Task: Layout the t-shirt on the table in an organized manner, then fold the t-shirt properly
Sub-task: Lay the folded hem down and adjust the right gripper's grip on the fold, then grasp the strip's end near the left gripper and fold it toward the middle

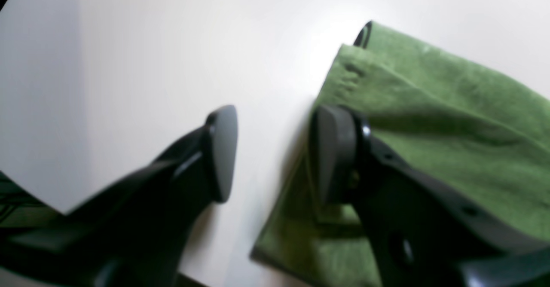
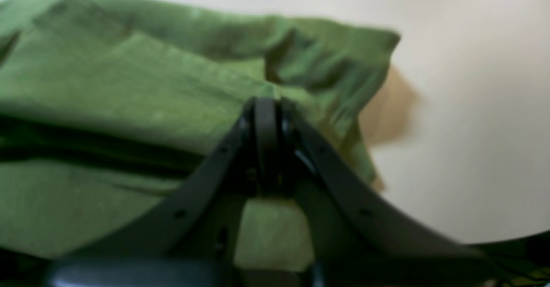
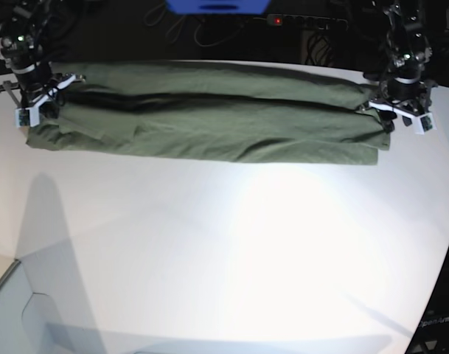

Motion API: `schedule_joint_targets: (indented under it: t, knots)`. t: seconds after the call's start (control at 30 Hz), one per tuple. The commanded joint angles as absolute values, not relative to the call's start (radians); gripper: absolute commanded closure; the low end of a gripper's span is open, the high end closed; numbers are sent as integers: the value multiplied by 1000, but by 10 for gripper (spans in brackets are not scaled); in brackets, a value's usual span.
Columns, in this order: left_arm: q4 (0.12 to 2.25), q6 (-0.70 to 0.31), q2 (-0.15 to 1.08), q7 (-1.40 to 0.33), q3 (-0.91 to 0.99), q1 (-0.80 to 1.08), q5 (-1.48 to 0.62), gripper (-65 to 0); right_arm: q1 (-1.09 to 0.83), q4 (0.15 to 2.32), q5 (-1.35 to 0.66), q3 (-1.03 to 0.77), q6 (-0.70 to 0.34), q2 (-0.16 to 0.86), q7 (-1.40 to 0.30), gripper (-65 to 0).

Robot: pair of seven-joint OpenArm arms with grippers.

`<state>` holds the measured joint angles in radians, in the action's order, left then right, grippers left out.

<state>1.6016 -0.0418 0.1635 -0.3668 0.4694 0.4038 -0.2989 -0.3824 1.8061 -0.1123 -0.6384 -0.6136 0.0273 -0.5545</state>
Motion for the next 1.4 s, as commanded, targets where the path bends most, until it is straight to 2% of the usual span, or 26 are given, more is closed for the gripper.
schedule_joint_targets:
  t: [0.0,0.1,0.27,0.33,0.8,1.13,1.2,1.23,1.3,1.37]
  knots:
    - [1620,-41,174,-346,476,403,-300,-290,-381,1810,-125,-639,-615,31,-532,0]
    - [1620,-41,174,-346,476,403,-300,-318,-369,1768,-125,-638,-615,30,-532,0]
    - [1639,-41,171,-346,473,404,-300,-518,-360,1733,-125,-638,-615,35,-532,0]
    - [1661,-41,156,-346,475,406,-300,-555,-361,1735,-125,-638,-615,35,-532,0]
    - [1615,-41,116,-348,464,354,-298,-557,-358,1735,-124,-638,-615,33,-532,0]
    - [1497,-42,130,-346,360,351,-294,-556,-358,1736,-124,-638,-615,35,-532,0]
    - [1484,-42,153,-344,334,351,-297,-535,-358,1736,-124,-638,-615,35,-532,0]
    - [1484,-42,165,-346,318,351,-298,-501,-358,1738,-124,-638,-615,36,-532,0]
    - [1484,-42,180,-346,298,352,-298,-391,-358,1736,-124,-638,-615,36,-532,0]
    - [1484,-42,182,-346,298,352,-298,-233,-358,1736,-124,-638,-615,36,-532,0]
